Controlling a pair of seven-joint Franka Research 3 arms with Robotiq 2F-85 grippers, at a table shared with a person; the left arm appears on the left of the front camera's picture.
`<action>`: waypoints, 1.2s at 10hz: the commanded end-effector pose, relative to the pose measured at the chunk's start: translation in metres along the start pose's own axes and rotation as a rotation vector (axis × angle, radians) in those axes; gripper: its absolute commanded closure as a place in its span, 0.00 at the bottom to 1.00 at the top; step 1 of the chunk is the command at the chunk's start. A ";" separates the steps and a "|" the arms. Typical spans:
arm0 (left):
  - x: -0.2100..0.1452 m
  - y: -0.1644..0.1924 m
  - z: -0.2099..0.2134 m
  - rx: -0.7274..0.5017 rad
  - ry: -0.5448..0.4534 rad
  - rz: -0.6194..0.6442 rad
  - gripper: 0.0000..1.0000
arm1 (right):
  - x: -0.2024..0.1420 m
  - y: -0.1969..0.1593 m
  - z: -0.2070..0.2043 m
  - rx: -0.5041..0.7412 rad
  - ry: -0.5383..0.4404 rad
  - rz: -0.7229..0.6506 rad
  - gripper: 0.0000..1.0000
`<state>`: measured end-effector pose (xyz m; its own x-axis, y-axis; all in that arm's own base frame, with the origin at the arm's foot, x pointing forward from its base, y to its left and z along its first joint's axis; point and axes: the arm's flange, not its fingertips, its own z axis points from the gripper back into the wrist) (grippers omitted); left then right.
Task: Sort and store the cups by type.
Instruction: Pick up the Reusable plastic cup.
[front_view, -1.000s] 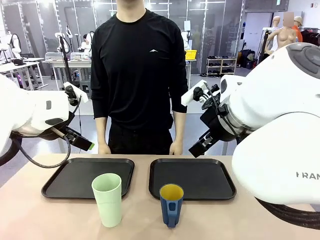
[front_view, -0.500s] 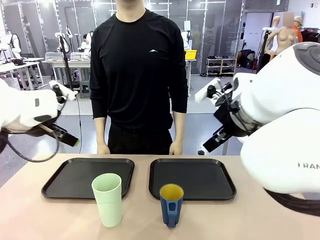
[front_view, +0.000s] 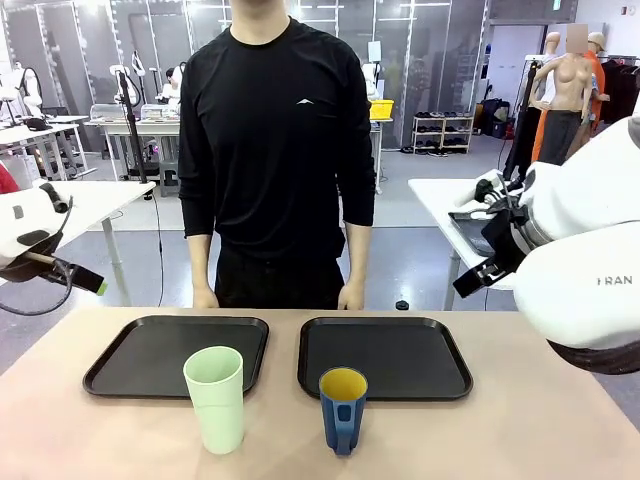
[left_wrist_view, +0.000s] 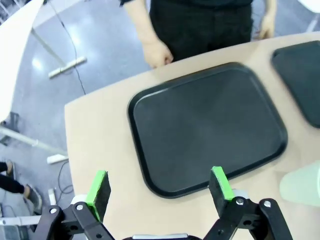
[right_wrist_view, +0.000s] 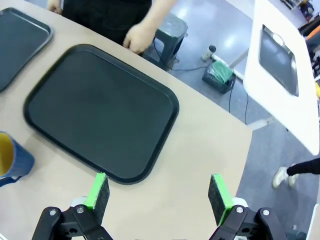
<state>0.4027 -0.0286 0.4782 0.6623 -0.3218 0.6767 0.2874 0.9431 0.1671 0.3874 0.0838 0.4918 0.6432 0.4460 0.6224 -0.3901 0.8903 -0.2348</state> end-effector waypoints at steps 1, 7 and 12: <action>-0.022 0.011 -0.023 -0.005 0.010 0.037 0.00 | 0.003 -0.020 -0.028 0.041 -0.003 -0.032 0.00; -0.039 0.025 -0.055 -0.064 0.100 0.079 0.00 | -0.009 -0.041 -0.064 0.093 0.058 -0.089 0.00; -0.037 0.019 -0.056 -0.044 0.113 0.086 0.00 | -0.010 -0.033 -0.063 0.070 0.068 -0.105 0.00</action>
<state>0.4222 -0.0053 0.4169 0.7596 -0.2442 0.6028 0.2522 0.9649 0.0731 0.4355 0.0568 0.4476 0.7248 0.3611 0.5867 -0.3639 0.9238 -0.1190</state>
